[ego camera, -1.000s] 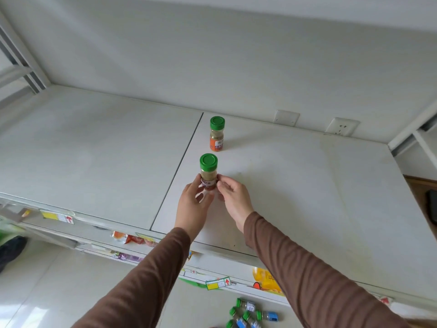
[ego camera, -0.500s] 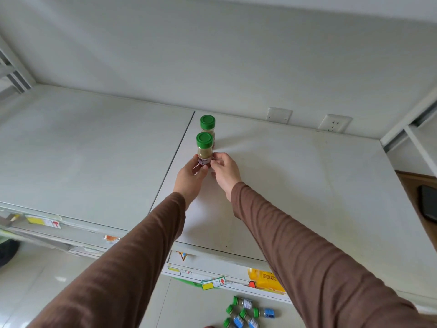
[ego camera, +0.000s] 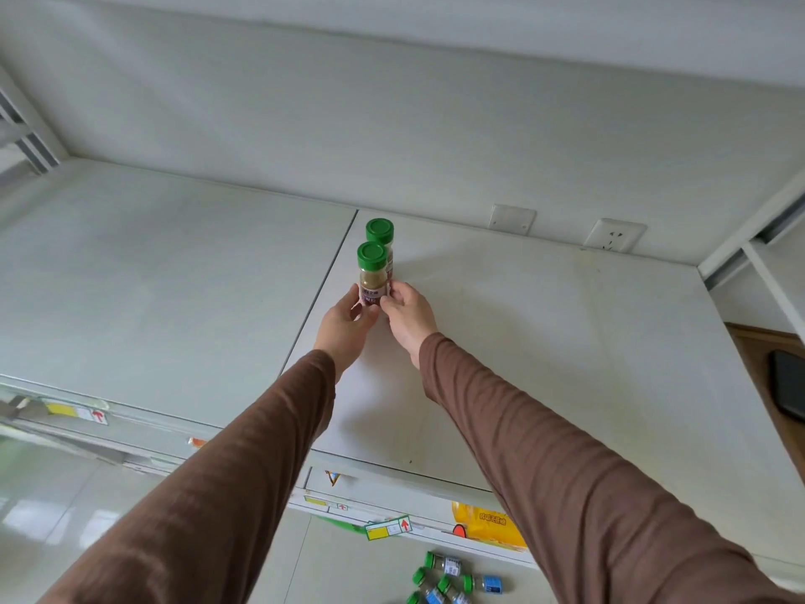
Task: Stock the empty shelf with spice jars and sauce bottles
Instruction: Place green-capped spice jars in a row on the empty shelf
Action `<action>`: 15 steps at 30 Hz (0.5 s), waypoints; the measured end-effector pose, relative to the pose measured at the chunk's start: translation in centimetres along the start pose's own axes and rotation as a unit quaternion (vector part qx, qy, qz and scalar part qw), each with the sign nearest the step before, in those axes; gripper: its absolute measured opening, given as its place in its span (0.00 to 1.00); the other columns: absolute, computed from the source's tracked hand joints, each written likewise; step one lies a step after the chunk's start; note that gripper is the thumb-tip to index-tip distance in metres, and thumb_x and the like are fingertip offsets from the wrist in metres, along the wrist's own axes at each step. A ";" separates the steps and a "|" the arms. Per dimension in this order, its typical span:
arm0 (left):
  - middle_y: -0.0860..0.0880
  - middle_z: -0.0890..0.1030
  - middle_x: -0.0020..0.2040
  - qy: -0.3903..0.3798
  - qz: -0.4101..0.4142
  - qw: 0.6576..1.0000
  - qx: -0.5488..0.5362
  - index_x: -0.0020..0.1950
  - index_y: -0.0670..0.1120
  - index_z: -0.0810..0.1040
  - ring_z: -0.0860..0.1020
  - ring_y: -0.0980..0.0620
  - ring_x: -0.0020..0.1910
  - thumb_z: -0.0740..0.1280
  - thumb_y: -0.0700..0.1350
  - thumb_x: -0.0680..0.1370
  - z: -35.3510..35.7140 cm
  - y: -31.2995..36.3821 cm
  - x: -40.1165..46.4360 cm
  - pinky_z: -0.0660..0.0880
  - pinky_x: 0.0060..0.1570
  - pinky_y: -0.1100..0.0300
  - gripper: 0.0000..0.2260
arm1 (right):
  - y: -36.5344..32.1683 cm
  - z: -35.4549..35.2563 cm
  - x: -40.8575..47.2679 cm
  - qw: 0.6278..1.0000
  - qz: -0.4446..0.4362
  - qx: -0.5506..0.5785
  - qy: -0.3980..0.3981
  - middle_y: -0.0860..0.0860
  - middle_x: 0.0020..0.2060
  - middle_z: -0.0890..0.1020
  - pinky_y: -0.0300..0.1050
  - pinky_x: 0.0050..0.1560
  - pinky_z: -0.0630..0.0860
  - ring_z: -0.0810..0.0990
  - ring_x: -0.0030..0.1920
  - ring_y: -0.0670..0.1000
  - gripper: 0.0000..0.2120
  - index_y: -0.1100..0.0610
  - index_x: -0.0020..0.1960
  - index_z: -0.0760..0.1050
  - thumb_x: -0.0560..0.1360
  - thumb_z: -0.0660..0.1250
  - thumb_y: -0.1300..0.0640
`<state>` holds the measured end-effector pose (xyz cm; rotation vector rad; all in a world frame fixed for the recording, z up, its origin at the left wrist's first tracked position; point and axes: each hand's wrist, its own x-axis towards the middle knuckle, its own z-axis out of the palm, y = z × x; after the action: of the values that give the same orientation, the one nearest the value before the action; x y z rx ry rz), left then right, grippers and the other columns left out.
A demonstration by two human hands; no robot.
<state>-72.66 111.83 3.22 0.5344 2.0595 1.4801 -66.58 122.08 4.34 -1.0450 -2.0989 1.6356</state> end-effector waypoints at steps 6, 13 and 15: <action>0.45 0.70 0.75 0.044 0.011 0.987 0.155 0.79 0.50 0.64 0.72 0.47 0.71 0.66 0.48 0.81 -1.6 -0.8 -3.6 0.68 0.70 0.55 0.27 | 0.8 -1.5 -3.3 0.989 -0.035 -0.139 -0.028 0.55 0.71 0.73 0.49 0.71 0.69 0.74 0.69 0.56 0.24 0.55 0.75 0.66 0.80 0.63 0.56; 0.45 0.69 0.76 0.036 0.073 0.947 0.311 0.76 0.45 0.69 0.67 0.45 0.74 0.66 0.47 0.82 -3.3 -2.1 -11.8 0.63 0.73 0.53 0.22 | 2.3 -2.1 -11.9 0.945 -0.111 -0.301 -0.061 0.55 0.73 0.69 0.48 0.73 0.62 0.66 0.72 0.58 0.23 0.56 0.75 0.66 0.81 0.63 0.56; 0.44 0.68 0.77 0.036 0.086 0.935 0.341 0.76 0.45 0.70 0.65 0.45 0.75 0.66 0.48 0.82 -3.6 -2.9 -15.2 0.60 0.74 0.54 0.22 | 2.8 -2.2 -15.4 0.930 -0.138 -0.335 -0.066 0.54 0.74 0.68 0.49 0.74 0.62 0.65 0.72 0.58 0.23 0.56 0.75 0.67 0.81 0.62 0.56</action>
<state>-63.16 99.18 4.39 0.9510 2.6309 0.8326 -53.38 113.39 5.59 -0.7545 -2.8331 0.8822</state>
